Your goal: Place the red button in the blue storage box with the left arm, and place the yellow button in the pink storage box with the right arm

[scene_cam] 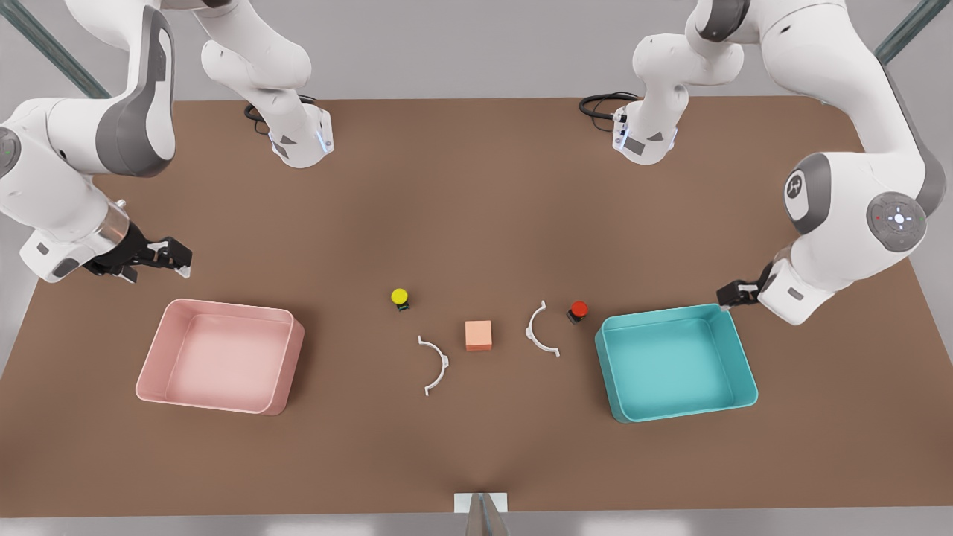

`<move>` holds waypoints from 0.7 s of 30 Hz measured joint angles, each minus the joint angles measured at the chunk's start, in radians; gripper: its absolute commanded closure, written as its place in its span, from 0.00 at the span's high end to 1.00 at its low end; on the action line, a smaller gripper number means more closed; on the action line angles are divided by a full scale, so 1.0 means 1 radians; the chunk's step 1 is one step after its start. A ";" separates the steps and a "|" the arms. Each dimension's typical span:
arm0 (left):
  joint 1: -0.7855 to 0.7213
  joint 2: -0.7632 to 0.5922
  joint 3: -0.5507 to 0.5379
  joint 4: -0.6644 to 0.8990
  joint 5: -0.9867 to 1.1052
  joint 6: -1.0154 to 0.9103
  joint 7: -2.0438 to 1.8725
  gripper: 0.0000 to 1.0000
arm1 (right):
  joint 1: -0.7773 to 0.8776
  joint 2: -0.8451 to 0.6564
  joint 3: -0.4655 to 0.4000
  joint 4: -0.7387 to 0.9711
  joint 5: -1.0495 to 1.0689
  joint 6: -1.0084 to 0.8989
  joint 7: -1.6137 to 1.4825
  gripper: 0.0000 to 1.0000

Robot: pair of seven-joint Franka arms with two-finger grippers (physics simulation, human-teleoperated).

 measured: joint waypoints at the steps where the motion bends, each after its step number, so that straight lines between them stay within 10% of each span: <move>1: -0.002 0.001 -0.001 0.000 0.000 0.004 0.004 1.00 | -0.001 0.000 0.000 0.000 0.000 0.001 0.000 1.00; 10: -0.267 0.033 -0.003 -0.283 -0.105 0.243 -0.319 1.00 | 0.172 0.198 0.246 0.017 -0.036 0.086 0.102 1.00; 14: -0.342 0.019 -0.002 -0.524 -0.134 0.478 -0.499 1.00 | 0.450 0.413 0.259 0.088 -0.114 0.186 0.260 1.00; 21: -0.377 0.103 -0.001 -0.610 -0.147 0.733 -0.775 1.00 | 0.391 0.402 0.275 -0.074 -0.165 0.352 0.469 1.00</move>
